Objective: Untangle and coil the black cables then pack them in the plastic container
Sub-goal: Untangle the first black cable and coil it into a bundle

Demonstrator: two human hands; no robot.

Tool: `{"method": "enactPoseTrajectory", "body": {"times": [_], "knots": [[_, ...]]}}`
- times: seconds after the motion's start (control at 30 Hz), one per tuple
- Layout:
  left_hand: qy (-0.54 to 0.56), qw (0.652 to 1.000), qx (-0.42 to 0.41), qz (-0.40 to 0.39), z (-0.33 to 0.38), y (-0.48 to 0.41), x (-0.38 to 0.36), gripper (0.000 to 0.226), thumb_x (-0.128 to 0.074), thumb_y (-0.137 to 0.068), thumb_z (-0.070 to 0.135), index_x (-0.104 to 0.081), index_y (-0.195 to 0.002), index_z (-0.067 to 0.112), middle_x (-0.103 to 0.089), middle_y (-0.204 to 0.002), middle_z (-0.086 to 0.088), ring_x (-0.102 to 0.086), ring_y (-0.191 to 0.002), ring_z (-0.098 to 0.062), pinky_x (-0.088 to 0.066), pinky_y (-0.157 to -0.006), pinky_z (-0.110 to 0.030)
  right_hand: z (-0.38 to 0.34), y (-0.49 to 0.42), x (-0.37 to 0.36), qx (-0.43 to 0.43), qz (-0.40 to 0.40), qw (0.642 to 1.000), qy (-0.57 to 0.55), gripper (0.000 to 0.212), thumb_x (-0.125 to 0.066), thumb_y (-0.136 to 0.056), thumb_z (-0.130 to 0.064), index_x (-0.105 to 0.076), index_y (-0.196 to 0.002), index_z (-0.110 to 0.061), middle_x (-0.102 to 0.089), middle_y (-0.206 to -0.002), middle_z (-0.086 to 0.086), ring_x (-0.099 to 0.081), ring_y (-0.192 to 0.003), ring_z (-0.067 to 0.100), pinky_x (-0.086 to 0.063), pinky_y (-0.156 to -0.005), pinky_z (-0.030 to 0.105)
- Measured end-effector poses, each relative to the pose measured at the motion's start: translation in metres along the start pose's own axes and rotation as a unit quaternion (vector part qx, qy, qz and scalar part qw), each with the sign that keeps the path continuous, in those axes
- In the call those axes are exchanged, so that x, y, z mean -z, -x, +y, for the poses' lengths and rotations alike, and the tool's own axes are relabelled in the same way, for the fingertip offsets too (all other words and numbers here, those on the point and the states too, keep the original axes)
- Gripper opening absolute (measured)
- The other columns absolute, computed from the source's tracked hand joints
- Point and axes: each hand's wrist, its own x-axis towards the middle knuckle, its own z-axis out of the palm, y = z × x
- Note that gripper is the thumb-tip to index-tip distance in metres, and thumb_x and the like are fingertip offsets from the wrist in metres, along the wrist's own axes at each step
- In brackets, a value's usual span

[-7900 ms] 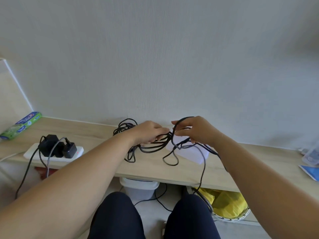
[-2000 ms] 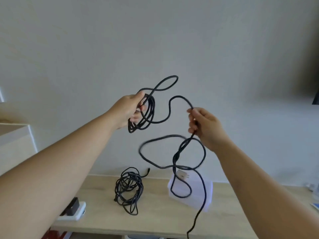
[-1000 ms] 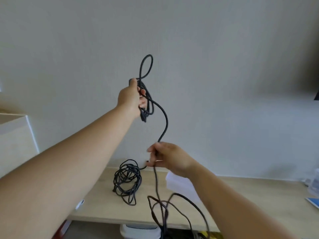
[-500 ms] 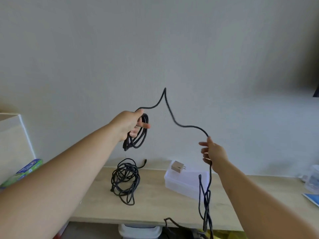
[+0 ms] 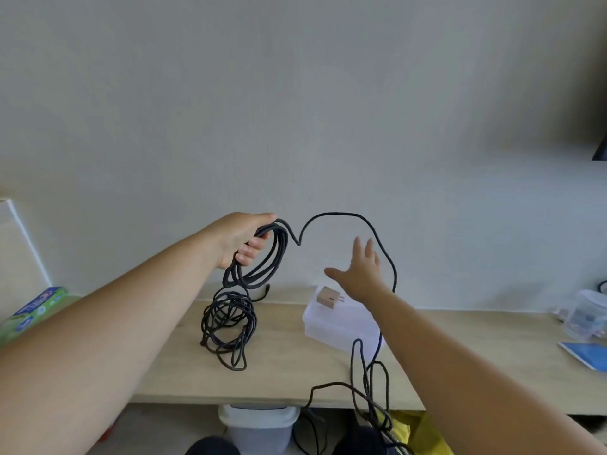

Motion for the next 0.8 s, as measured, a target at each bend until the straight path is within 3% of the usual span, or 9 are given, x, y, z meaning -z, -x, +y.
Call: {"method": "enactPoseTrajectory", "body": {"times": [0.07,0.13,0.23,0.3,0.43,0.5,0.57,0.63,0.8], "knots": [[-0.004,0.999,0.009,-0.036,0.0,0.002,-0.005,0.039,-0.043,-0.097,0.042,-0.042,-0.068,0.015,-0.025,-0.039,0.008,-0.018,-0.028,-0.003,-0.014,-0.028,-0.015,-0.017,0.004,-0.003,0.123,0.004,0.992,0.007,0.092,-0.062,-0.087,-0.043,0.001,-0.152,-0.022,0.016,-0.158,-0.001,0.015,-0.145,0.022,-0.009,-0.116,0.041],[0.003,0.997,-0.001,-0.081,0.001,0.007,-0.008,0.04,-0.041,-0.098,0.041,-0.043,-0.068,0.015,-0.023,-0.04,0.008,-0.017,-0.029,-0.003,-0.011,-0.028,-0.014,-0.022,0.002,-0.007,0.214,0.003,0.976,0.038,0.083,-0.062,-0.086,-0.045,-0.013,-0.151,-0.024,-0.01,-0.159,-0.003,0.007,-0.146,0.021,-0.001,-0.118,0.045],[0.057,0.991,-0.04,-0.115,0.007,0.015,-0.004,0.04,-0.039,-0.097,0.04,-0.043,-0.068,0.014,-0.022,-0.039,0.009,-0.017,-0.028,-0.001,-0.01,-0.029,-0.013,-0.016,-0.004,-0.006,0.238,-0.01,0.97,0.046,0.055,-0.058,-0.089,-0.043,-0.04,-0.137,-0.023,-0.055,-0.131,-0.008,-0.036,-0.135,0.015,0.0,-0.118,0.048],[0.114,0.985,-0.064,-0.112,0.009,0.018,0.002,0.04,-0.037,-0.097,0.041,-0.043,-0.068,0.014,-0.023,-0.039,0.009,-0.018,-0.027,-0.002,-0.012,-0.029,-0.013,-0.004,-0.012,-0.001,0.241,0.014,0.969,0.049,0.048,-0.059,-0.09,-0.038,-0.046,-0.133,-0.022,-0.055,-0.129,-0.007,-0.044,-0.127,0.015,-0.01,-0.118,0.041],[0.185,0.972,-0.088,-0.114,0.006,0.021,0.004,0.043,-0.031,-0.099,0.043,-0.042,-0.069,0.015,-0.025,-0.039,0.009,-0.019,-0.027,-0.002,-0.013,-0.029,-0.015,0.015,-0.034,0.014,0.24,0.06,0.965,0.084,0.035,-0.06,-0.09,-0.032,-0.054,-0.124,-0.023,-0.051,-0.133,-0.005,-0.025,-0.138,0.024,-0.014,-0.116,0.041],[0.193,0.968,-0.1,-0.122,0.002,0.023,0.002,0.043,-0.03,-0.099,0.043,-0.043,-0.069,0.015,-0.025,-0.04,0.009,-0.019,-0.027,-0.002,-0.013,-0.029,-0.016,0.013,-0.045,0.016,0.226,0.06,0.968,0.087,0.023,-0.056,-0.093,-0.032,-0.06,-0.112,-0.02,-0.057,-0.117,-0.004,-0.037,-0.132,0.023,-0.011,-0.116,0.044],[0.223,0.959,-0.122,-0.124,0.003,0.025,0.002,0.043,-0.03,-0.099,0.043,-0.043,-0.069,0.015,-0.025,-0.039,0.009,-0.02,-0.026,-0.001,-0.013,-0.028,-0.015,0.01,-0.052,0.02,0.215,0.077,0.971,0.069,0.022,-0.051,-0.096,-0.032,-0.063,-0.105,-0.016,-0.056,-0.099,-0.005,-0.054,-0.11,0.021,-0.028,-0.109,0.04],[0.274,0.942,-0.152,-0.118,0.009,0.026,0.009,0.043,-0.029,-0.099,0.043,-0.041,-0.068,0.016,-0.026,-0.037,0.01,-0.021,-0.024,0.0,-0.014,-0.026,-0.015,0.01,-0.057,0.022,0.217,0.09,0.967,0.101,0.027,-0.049,-0.096,-0.035,-0.062,-0.113,-0.017,-0.058,-0.105,-0.001,-0.054,-0.106,0.022,-0.038,-0.096,0.034],[0.443,0.874,-0.198,-0.008,0.019,0.016,0.028,0.045,-0.029,-0.1,0.046,-0.041,-0.068,0.016,-0.027,-0.038,0.01,-0.022,-0.025,-0.005,-0.015,-0.028,-0.015,0.014,-0.058,0.014,0.149,0.079,0.974,0.15,0.035,-0.042,-0.1,-0.03,-0.047,-0.131,-0.015,-0.064,-0.114,0.002,-0.057,-0.107,0.026,-0.041,-0.091,0.034]]}}
